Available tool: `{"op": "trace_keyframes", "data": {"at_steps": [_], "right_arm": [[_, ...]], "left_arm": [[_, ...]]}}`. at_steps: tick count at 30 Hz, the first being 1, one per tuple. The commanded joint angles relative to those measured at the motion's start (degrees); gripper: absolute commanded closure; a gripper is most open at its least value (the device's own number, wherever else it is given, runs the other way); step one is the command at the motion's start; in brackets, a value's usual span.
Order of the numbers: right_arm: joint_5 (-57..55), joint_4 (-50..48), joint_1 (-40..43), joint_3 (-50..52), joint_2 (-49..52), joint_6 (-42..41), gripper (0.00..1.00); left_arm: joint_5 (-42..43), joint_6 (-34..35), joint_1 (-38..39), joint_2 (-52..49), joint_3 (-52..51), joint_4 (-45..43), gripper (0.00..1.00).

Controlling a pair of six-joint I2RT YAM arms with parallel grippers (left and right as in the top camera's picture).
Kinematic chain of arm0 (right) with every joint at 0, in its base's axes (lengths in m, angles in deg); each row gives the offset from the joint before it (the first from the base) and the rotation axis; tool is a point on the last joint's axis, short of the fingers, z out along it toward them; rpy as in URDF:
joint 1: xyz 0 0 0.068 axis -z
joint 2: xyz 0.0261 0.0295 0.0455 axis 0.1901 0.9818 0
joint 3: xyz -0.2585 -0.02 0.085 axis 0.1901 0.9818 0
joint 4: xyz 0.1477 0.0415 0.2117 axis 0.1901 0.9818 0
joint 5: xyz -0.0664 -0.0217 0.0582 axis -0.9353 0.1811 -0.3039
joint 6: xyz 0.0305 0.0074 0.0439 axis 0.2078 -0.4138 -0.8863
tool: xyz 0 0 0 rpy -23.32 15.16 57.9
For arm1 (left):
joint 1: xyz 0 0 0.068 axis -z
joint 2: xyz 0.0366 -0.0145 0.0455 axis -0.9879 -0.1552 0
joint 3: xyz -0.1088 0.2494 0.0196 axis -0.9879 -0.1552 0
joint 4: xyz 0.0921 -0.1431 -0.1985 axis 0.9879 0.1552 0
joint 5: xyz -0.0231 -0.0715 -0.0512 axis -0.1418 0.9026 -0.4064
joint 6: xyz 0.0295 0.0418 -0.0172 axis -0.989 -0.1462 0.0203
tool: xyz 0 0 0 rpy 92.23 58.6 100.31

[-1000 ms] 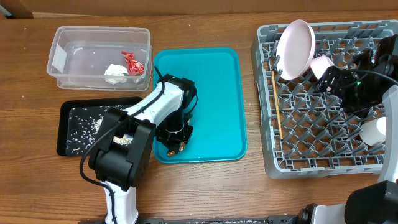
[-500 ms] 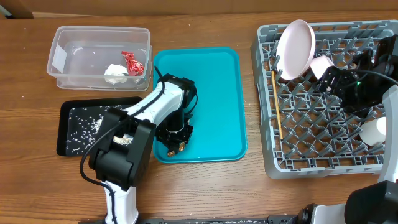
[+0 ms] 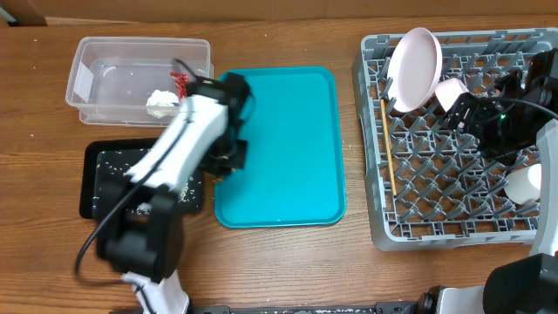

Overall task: Sort waste into correct bins and load items into the dishwasher
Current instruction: 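Carry the scrap with the left gripper and drop it on the black tray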

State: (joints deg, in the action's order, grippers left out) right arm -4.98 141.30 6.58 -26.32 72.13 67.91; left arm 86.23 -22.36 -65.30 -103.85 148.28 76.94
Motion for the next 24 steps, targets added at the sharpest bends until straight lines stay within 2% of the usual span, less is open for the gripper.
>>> {"op": "trace_keyframes", "data": {"at_steps": [1,5,11,19,24], "right_arm": [[0.0,-0.3,-0.2,0.4,-0.5,0.0,0.00],[0.0,-0.3,-0.2,0.4,-0.5,0.2,0.00],[0.0,-0.3,-0.2,0.4,-0.5,0.2,0.00],[0.0,-0.3,-0.2,0.4,-0.5,0.2,0.00],[0.0,-0.3,-0.2,0.4,-0.5,0.2,0.00]], "left_arm": [[-2.4,3.6,-6.3,8.5,1.2,0.1,0.96],[-2.4,5.3,-15.5,13.5,0.4,-1.3,0.96],[-2.4,6.8,-27.6,13.3,-3.5,-7.8,0.96],[-2.6,7.7,-36.0,12.8,-16.1,-23.8,0.96],[-2.6,7.7,-37.9,12.8,-23.2,-32.4,0.96]]}}
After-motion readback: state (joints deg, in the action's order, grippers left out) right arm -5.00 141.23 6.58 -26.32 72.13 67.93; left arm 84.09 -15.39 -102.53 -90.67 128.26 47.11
